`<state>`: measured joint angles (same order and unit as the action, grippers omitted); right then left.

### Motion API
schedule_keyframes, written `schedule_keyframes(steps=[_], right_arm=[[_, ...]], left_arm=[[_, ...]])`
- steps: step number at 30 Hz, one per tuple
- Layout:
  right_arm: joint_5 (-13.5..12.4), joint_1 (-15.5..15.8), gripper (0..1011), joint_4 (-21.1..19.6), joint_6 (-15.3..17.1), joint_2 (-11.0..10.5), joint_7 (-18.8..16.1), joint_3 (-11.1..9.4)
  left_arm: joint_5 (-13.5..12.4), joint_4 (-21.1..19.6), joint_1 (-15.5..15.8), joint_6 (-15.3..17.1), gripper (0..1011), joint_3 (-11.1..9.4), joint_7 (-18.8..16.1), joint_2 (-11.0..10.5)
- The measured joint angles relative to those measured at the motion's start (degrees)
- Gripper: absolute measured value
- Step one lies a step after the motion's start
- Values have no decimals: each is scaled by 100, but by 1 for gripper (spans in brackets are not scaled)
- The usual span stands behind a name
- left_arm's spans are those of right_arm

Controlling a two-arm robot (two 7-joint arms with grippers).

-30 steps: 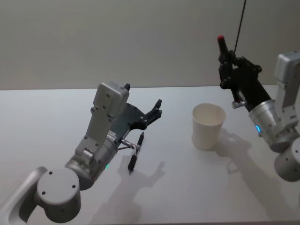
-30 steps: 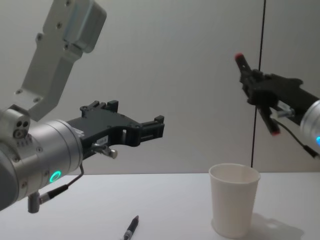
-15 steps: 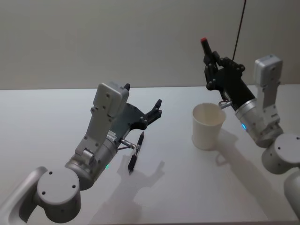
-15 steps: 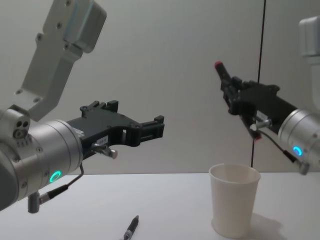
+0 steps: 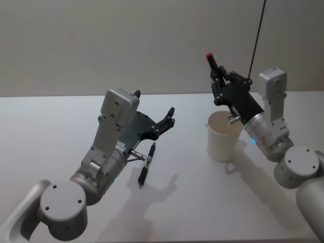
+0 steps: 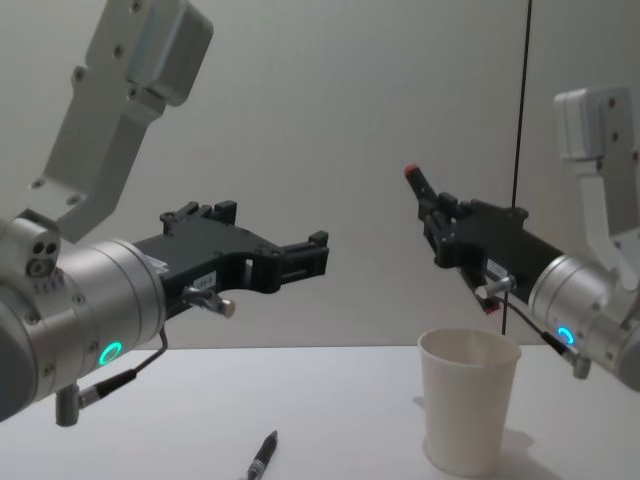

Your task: Place the pen into the pen holder.

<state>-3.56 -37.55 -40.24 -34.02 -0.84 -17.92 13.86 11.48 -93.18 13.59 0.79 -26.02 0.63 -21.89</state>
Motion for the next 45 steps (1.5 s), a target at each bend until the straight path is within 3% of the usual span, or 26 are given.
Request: schedule_keyframes(steps=[11,20,22,24,29,37,42,45], right_arm=[[-71,-428,187,980,-403,143,-151,12],[-177,-650,427,1458,-621,221,-299,0],[-218,-691,528,1545,-660,239,-345,-7],[-238,-703,548,1565,-671,245,-364,-13],[-293,-709,748,1570,-680,257,-421,-23],[-387,-594,957,1294,-584,246,-479,-37],[-451,-454,1001,951,-421,219,-492,-44],[-507,-279,1001,495,-187,176,-491,-52]], left_arm=[[0,0,0,0,1004,0,0,0],[0,0,0,0,1004,0,0,0],[0,0,0,0,1004,0,0,0],[0,0,0,0,1004,0,0,0],[0,0,0,0,1004,0,0,0],[0,0,0,0,1004,0,0,0],[0,0,0,0,1004,0,0,0],[0,0,0,0,1004,0,0,0]])
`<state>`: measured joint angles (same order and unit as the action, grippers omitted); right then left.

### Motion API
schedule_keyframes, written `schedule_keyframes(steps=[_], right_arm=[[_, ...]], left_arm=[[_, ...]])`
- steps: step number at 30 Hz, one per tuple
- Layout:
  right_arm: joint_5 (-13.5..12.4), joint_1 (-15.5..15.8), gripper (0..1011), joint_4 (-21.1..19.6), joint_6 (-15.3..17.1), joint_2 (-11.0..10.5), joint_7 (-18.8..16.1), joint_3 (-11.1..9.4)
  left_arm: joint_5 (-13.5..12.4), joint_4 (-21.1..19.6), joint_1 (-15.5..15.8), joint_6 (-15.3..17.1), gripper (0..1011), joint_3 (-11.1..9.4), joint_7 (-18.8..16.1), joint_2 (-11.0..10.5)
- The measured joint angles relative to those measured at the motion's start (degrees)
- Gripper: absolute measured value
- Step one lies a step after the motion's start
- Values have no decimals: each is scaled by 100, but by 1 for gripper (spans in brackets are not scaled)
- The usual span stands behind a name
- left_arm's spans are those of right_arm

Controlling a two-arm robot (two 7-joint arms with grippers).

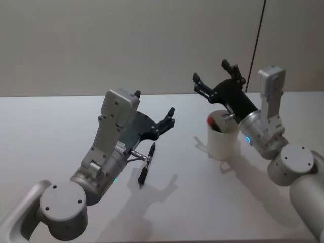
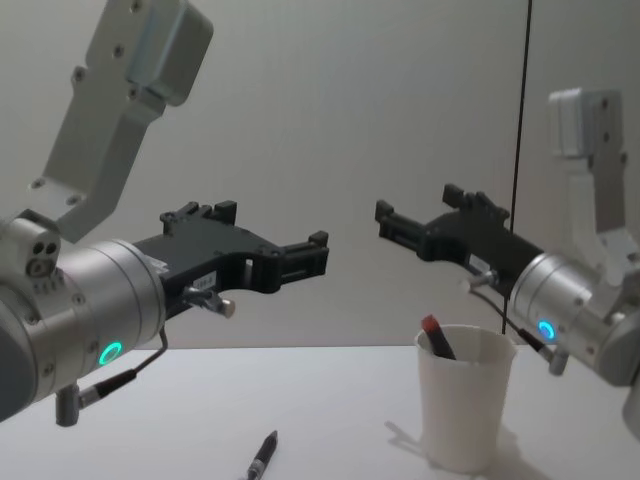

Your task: Place the pen into the pen holder.

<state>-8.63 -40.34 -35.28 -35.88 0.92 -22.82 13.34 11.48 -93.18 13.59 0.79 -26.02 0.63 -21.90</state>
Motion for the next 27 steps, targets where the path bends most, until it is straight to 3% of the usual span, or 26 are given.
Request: schedule_keyframes(steps=[13,27], right_arm=[[-120,615,1001,-1676,1135,-161,359,-34],[-250,1278,1001,-3244,2524,-368,1332,-148]], left_arm=[[0,0,0,0,1004,0,0,0],[0,0,0,0,1004,0,0,0]])
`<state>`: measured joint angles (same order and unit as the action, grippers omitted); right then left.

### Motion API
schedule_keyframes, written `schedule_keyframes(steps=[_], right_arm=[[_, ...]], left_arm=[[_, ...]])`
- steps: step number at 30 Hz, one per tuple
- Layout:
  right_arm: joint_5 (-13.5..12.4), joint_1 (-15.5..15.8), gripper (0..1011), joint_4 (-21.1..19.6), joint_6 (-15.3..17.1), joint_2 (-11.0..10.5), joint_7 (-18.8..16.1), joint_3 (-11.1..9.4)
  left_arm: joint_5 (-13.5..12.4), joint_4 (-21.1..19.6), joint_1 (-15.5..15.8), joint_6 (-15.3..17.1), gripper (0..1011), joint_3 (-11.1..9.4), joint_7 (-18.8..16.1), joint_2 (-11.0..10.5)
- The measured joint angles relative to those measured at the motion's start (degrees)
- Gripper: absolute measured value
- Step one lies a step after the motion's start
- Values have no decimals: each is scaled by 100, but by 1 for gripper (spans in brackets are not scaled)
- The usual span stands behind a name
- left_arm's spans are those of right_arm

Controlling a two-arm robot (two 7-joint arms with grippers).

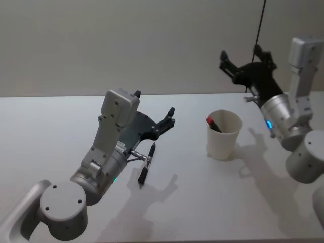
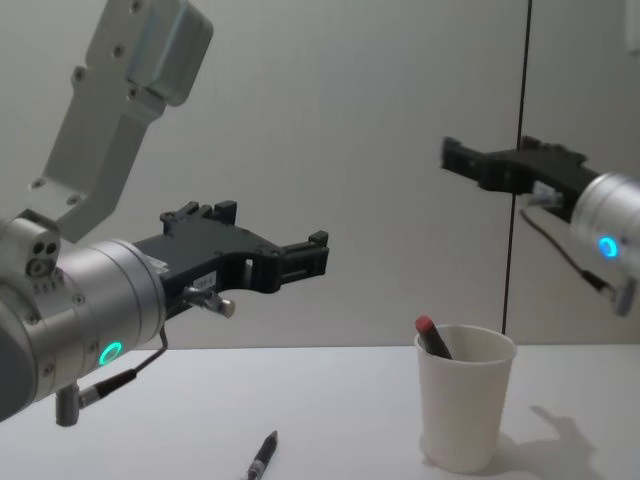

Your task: Place the pen into the pen holder.

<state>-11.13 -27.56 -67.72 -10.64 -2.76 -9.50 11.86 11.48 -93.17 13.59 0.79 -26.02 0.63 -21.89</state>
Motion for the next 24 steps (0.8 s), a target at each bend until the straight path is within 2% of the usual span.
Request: schedule_keyframes(steps=[12,18,24], right_arm=[[-180,802,1001,-1256,876,-309,737,-180],[-264,1219,1001,-1810,1171,-489,916,-271],[-333,1524,1001,-2191,1368,-633,993,-348]], left_arm=[[0,0,0,0,1004,0,0,0],[0,0,0,0,1004,0,0,0],[0,0,0,0,1004,0,0,0]])
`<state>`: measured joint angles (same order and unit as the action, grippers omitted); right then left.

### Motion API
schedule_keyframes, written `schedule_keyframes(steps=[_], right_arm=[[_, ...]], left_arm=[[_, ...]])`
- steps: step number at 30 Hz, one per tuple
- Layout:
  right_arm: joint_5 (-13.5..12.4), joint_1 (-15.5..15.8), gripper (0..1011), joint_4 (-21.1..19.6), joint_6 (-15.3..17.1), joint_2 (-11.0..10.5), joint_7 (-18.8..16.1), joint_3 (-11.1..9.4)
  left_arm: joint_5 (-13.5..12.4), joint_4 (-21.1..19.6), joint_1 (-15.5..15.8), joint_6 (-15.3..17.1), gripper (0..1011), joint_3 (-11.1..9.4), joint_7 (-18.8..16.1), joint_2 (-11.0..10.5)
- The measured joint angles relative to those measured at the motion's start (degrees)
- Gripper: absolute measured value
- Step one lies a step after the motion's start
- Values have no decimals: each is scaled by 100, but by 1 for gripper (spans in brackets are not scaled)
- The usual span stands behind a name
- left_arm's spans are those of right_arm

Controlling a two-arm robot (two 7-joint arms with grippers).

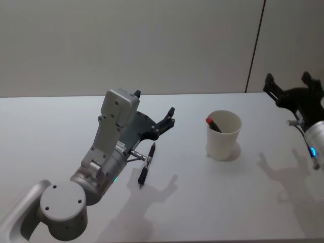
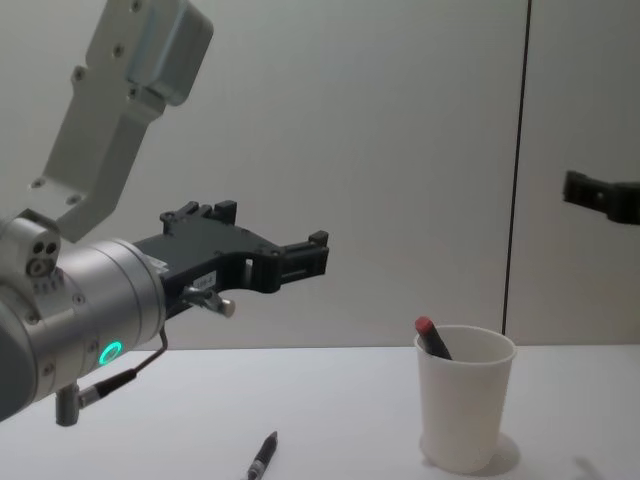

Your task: Place the pen into the pen holder.

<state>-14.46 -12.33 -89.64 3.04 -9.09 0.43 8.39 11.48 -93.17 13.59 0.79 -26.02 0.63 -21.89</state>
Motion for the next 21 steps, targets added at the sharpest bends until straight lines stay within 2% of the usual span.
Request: schedule_keyframes(steps=[10,21], right_arm=[[-95,379,1001,-453,241,-182,65,-98],[-132,540,1002,-644,339,-260,92,-139]], left_arm=[[0,0,0,0,1004,0,0,0],[11,0,1,36,1004,5,23,3]])
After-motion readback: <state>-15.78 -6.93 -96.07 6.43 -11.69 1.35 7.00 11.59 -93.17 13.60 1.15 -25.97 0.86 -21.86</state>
